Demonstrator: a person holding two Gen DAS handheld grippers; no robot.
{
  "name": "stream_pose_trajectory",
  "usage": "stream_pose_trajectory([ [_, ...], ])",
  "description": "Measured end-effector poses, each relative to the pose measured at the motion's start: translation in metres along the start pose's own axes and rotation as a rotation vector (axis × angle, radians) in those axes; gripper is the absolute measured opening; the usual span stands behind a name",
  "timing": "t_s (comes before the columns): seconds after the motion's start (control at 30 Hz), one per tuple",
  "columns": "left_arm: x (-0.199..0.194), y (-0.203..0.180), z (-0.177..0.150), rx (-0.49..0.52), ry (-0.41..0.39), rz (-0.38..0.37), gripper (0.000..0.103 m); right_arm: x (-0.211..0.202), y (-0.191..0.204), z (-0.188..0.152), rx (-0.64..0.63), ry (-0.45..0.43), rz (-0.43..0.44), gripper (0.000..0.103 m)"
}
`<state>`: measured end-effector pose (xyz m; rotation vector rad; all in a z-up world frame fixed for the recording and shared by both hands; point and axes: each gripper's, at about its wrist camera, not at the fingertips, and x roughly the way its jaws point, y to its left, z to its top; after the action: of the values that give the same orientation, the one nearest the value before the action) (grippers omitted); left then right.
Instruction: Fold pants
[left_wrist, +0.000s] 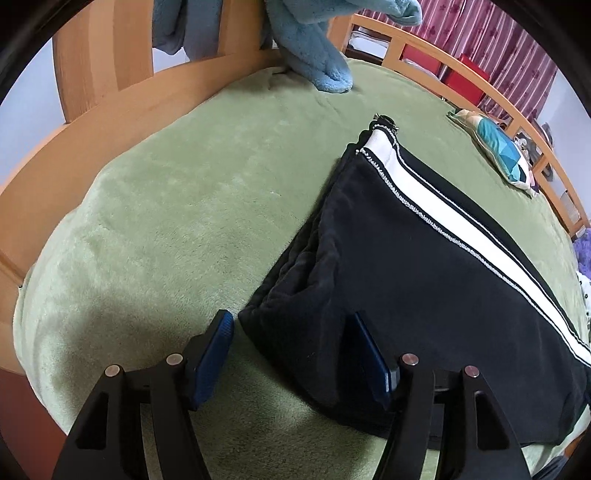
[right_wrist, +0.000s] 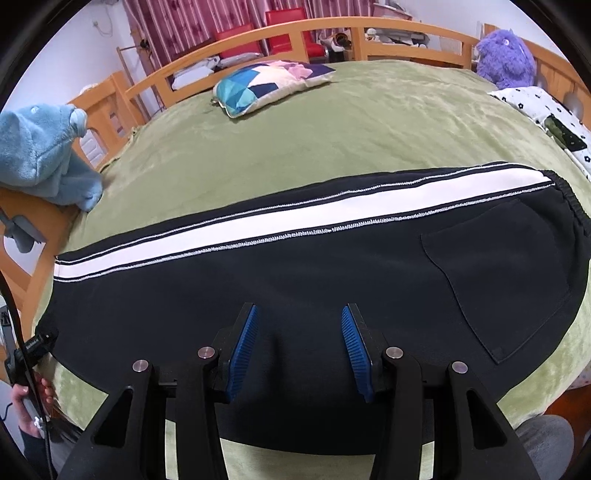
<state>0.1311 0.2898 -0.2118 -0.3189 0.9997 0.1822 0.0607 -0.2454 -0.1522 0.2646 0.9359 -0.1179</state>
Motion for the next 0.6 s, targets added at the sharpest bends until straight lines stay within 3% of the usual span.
stream_pose_trajectory([
  [0.13,0.0,0.005,0.0,-0.016,-0.001,-0.025,0.064,-0.006,0.003,-0.005,0.008,-0.057,-0.02,0.047],
  [0.33,0.0,0.003,0.0,-0.003,0.008,-0.018,0.065,-0.001,0.007,-0.011,0.005,0.013,0.004,0.047],
  [0.4,0.001,0.003,0.0,-0.004,0.011,-0.018,0.065,-0.006,0.013,-0.013,-0.023,-0.009,-0.016,0.048],
  [0.6,0.002,-0.001,0.0,0.013,0.013,-0.006,0.067,-0.018,0.021,-0.021,-0.051,-0.033,-0.002,0.066],
])
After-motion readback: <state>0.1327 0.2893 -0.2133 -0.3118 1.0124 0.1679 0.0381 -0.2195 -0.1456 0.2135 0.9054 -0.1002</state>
